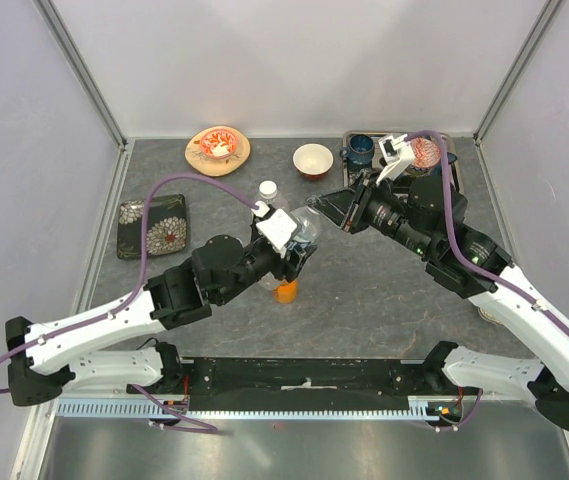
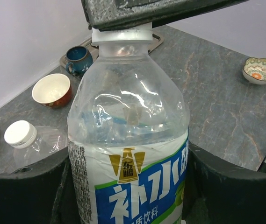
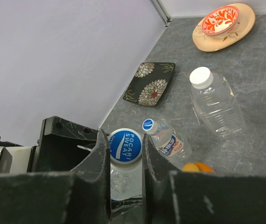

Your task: Unscrew the bottle caps

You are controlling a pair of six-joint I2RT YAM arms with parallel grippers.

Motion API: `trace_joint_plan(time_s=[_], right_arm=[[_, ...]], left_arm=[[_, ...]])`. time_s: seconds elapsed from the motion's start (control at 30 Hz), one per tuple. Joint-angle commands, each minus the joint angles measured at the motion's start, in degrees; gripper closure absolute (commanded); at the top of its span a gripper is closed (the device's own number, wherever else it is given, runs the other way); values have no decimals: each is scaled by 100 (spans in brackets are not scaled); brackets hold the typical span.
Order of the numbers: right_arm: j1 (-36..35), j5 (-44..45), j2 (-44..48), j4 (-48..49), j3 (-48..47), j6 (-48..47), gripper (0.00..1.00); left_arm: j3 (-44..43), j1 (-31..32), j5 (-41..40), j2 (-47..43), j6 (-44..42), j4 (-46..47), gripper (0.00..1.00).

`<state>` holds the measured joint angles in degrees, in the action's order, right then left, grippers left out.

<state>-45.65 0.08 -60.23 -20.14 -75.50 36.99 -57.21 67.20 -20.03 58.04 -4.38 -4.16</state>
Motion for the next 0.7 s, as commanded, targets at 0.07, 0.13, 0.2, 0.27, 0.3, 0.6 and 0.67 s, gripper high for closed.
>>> trace_joint_plan(time_s=[0.07,0.13,0.2,0.27,0.3,0.6,0.67], right_arm=[[12,-577,134,90,-78,-754,100],[12,-780,134,19,-166,-921,100],[21,-1053,178,-7,-166,-1035,100],[12,-1316,265,-16,-131,-1106,100],[12,-1396,301,-16,-114,-1194,100],[3,-3010,512,-7,-228,-1923,100],[21,-3416,573,133,-193,-2108,100]], left_arm=[[-158,39,1914,-416,42,452,89],[-255,30,2325,-434,139,232,88],[-299,21,2547,-504,235,188,88],[-335,4,2855,-592,332,179,88],[-343,-22,2960,-618,359,170,88],[-554,-944,5583,-575,1412,319,83],[-519,-1321,6219,-505,1929,714,82]])
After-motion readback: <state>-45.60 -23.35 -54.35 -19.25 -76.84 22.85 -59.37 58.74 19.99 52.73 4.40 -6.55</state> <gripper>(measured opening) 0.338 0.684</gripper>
